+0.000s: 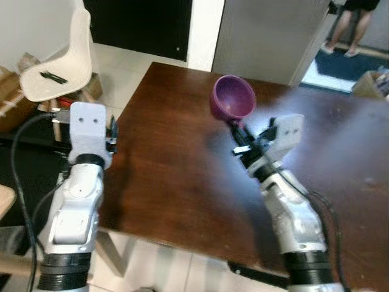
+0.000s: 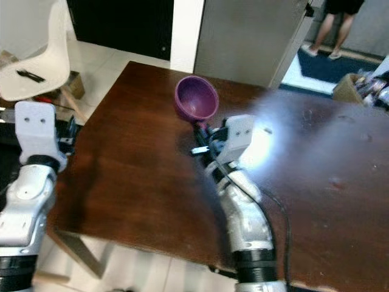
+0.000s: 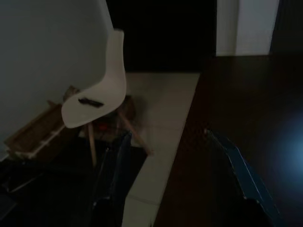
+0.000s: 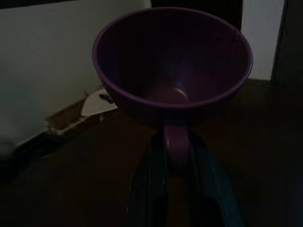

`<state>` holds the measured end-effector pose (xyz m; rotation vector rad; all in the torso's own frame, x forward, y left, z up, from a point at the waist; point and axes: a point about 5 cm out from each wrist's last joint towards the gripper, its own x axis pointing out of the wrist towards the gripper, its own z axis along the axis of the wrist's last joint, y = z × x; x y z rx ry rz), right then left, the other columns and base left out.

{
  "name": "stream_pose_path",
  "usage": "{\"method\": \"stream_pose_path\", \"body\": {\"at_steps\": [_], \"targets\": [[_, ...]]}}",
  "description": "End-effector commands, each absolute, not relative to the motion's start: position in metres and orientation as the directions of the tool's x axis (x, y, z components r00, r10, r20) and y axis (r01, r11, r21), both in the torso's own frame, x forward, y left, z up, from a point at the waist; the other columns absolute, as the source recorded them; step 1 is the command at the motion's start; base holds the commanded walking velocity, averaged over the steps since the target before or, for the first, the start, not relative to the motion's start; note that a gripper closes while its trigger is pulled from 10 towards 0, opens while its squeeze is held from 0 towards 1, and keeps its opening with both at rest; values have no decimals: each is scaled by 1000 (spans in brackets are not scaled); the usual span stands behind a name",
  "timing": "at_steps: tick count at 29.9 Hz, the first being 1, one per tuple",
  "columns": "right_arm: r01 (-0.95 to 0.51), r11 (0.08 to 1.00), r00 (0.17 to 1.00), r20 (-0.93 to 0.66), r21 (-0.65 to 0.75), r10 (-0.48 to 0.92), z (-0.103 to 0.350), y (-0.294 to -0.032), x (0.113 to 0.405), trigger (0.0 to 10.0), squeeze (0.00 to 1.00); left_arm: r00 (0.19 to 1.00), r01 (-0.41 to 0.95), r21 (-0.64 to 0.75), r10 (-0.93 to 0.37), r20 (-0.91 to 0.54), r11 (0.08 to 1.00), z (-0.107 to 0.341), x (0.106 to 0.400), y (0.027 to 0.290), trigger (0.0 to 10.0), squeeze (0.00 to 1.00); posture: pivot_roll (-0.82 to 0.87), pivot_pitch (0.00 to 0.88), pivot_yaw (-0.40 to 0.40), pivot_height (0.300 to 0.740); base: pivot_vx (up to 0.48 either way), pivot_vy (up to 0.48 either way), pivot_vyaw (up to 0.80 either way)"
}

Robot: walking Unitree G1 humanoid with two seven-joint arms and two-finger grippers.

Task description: Setting the table

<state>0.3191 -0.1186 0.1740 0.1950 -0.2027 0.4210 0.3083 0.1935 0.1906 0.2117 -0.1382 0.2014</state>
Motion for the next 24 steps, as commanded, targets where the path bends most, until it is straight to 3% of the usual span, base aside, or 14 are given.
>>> {"method": "stream_pose_path", "body": {"at_steps": [1, 12, 16, 24], "targets": [[-377, 914, 911, 235, 149, 338, 174, -132, 320, 10000, 0, 979, -175, 203, 149, 139, 963, 187, 309, 187, 10000, 0, -28, 17, 14, 740, 394, 0, 0], [-314, 941, 936, 210, 125, 284, 173, -141, 325, 10000, 0, 987, 102, 202, -125, 102, 974, 190, 301, 168, 10000, 0, -25, 24, 15, 740, 62, 0, 0], [-326, 944, 938, 141, 59, 315, 171, -139, 333, 10000, 0, 958, 268, 255, -285, 32, 929, 198, 303, 173, 10000, 0, -13, 33, 10, 740, 0, 0, 0], [-308, 952, 951, 12, 4, 308, 163, -153, 347, 10000, 0, 880, 450, 285, -474, 20, 847, 220, 298, 176, 10000, 0, -3, 41, 11, 740, 0, 0, 0]]}}
